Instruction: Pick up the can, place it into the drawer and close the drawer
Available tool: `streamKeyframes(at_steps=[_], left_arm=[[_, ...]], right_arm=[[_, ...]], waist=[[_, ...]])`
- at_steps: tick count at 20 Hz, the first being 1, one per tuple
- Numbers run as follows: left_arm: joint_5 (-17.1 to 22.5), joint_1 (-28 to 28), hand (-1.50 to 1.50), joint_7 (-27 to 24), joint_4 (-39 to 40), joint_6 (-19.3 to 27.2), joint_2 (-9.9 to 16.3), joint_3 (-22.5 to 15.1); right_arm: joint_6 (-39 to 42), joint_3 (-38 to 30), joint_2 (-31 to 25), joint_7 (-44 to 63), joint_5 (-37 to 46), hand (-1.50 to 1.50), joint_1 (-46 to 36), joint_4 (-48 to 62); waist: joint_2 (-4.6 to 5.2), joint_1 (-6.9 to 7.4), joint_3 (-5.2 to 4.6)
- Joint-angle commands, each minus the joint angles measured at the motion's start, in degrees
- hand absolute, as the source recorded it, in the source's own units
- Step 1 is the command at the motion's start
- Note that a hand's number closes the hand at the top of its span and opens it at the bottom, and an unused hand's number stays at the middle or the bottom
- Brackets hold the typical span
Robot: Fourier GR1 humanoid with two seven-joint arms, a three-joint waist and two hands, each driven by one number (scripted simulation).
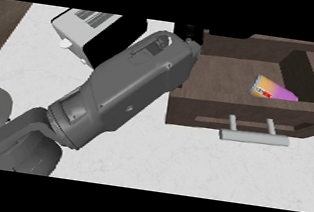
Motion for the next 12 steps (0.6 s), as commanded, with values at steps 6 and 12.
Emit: streamKeyframes(at_steps=[6,12], left_arm=[[0.18,-0.41,-1.5,2.31,0.52,-0.58,0.0,0.79],[-1.83,0.35,-1.5,5.17,-0.09,-1.58,2.41,1.37]], right_arm=[[-7.64,17.98,1.01,-1.61,28.86,-1.5,-11.37,9.11],[-13.62,22.99,-0.87,-5.09,39.96,-1.5,-19.62,23.18]], waist=[[-0.35,2.2,-0.06],[-0.65,2.83,-0.05]])
